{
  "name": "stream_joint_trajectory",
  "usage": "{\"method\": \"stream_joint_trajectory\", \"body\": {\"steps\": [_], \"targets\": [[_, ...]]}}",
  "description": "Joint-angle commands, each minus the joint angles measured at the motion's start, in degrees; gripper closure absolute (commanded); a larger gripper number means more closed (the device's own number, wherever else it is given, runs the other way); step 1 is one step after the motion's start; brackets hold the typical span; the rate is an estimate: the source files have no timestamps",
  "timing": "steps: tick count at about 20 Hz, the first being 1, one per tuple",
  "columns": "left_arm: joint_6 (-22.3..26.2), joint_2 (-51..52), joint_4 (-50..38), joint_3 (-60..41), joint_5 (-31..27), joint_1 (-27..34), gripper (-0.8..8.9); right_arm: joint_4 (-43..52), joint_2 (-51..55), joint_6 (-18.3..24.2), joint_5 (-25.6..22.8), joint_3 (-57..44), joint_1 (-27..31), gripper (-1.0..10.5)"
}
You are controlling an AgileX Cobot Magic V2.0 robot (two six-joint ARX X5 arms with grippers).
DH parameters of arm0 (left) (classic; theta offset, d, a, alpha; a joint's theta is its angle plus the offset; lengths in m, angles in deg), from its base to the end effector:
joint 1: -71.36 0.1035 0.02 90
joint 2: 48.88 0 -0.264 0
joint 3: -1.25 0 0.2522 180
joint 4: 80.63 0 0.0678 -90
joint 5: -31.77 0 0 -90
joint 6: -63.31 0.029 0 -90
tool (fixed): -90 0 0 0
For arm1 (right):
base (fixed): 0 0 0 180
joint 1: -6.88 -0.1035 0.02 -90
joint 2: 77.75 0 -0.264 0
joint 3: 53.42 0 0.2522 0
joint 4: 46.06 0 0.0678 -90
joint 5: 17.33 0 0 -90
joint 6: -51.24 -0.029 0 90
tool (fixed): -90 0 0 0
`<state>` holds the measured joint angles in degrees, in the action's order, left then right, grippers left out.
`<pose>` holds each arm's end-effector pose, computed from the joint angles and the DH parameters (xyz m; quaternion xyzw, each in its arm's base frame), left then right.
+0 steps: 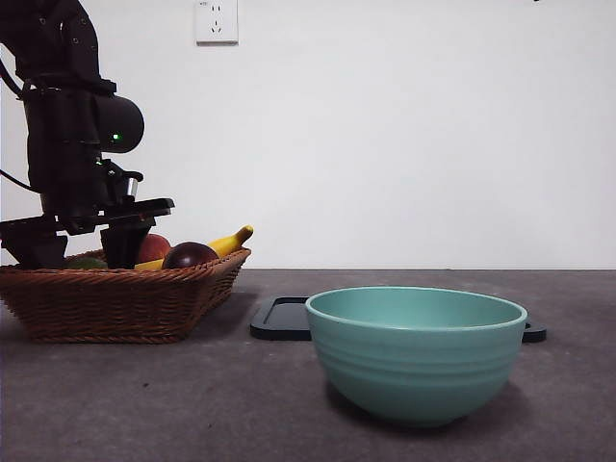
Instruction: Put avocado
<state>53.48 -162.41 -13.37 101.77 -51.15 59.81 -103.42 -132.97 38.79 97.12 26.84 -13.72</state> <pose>0.3789 -0.0811 0.1936 -0.0396 0.6523 -0.0681 0.7538 0.1619 0.0737 0.3767 0.1055 0.3164 0.3356 0.8810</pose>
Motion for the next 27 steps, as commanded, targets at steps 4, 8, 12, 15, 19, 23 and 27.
{"method": "stream_joint_trajectory", "body": {"steps": [4,8,12,15,19,23,27], "targets": [[1.6,-2.1,6.3,8.3,2.2,-1.0,6.31,0.2,-0.4,-0.6,0.2,1.1,-0.3,3.2],[4.3,-0.5,15.3,17.0,2.2,-2.5,6.31,0.2,-0.4,-0.6,0.2,1.1,-0.3,3.2],[4.7,5.2,22.0,18.7,2.2,-5.4,6.31,-0.2,-0.4,-0.6,0.2,1.1,-0.3,3.2],[5.4,10.4,24.6,18.7,2.2,-10.3,6.31,-0.2,-0.4,-0.6,0.2,1.1,-0.3,3.2],[4.7,15.2,25.1,18.7,2.2,-21.0,6.31,-0.3,0.3,-0.6,0.1,1.1,-0.3,3.2],[0.0,14.8,22.6,16.2,2.2,-31.8,6.31,-1.7,3.0,-0.6,-0.9,1.1,-0.2,3.2],[-2.9,12.6,16.3,12.9,2.2,-39.3,6.31,-6.8,6.3,-0.6,-5.8,1.1,-0.2,3.2]]}}
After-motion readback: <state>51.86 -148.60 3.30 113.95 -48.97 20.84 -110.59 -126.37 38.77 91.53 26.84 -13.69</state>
